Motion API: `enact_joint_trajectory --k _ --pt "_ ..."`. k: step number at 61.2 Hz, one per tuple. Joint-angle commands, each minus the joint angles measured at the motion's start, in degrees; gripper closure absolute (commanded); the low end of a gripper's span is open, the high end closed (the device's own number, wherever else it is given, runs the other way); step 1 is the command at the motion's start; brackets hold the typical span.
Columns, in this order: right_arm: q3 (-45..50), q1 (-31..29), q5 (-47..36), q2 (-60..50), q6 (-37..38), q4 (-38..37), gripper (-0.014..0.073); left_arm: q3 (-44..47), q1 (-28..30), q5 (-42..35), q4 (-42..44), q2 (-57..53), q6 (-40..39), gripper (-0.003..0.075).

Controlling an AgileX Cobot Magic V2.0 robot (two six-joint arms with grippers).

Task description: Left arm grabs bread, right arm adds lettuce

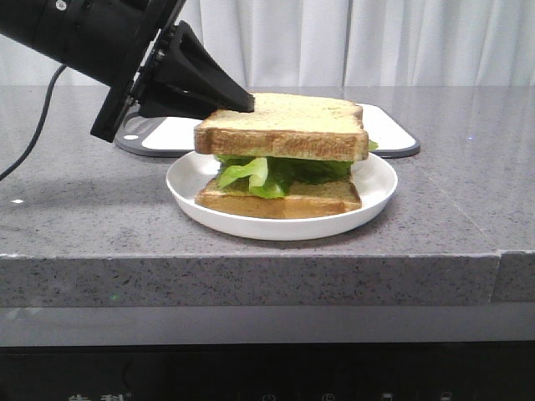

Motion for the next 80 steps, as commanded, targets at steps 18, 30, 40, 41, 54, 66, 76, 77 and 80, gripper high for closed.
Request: enact_joint_trajectory --k 18,30,40,41,54,66,76,77,80 --pt "-1.5 -0.3 -4.2 0.1 -0.2 0.7 0.07 -1.7 2.6 4.3 -2.8 -2.4 -0.3 0.0241" --pt "-1.5 -0.3 -4.1 0.1 -0.2 0.7 0.07 -1.7 9.9 10.2 -1.6 -5.9 -0.3 0.0247" --pt "-1.5 -0.3 -4.1 0.1 -0.2 0.7 0.07 -1.7 14.5 10.2 2.5 -9.8 -0.3 0.0397" --pt "-1.5 -0.3 -4.1 0.1 -0.2 0.7 0.07 -1.7 14.8 10.2 2.9 -10.1 -0.3 0.042" --pt "-1.5 -0.3 -4.1 0.1 -0.2 0.7 0.07 -1.7 16.2 10.1 5.3 -12.0 -0.1 0.0738" --pt "-1.5 -0.3 -4.1 0.1 -0.2 -2.6 0.07 -1.7 15.4 0.4 15.6 -16.8 -3.9 0.074" --pt "-1.5 -0.3 -4.3 0.1 -0.2 -4.2 0.07 -1.1 11.7 -14.4 40.9 -24.8 -17.8 0.074" --pt "-1.5 -0.3 -4.5 0.1 -0.2 -4.5 0.07 -1.0 11.4 -15.1 42.3 -25.4 -18.5 0.074" --pt "-1.5 -0.3 -5.0 0.1 -0.2 -5.2 0.07 0.2 10.5 -17.9 46.4 -28.1 -20.1 0.074"
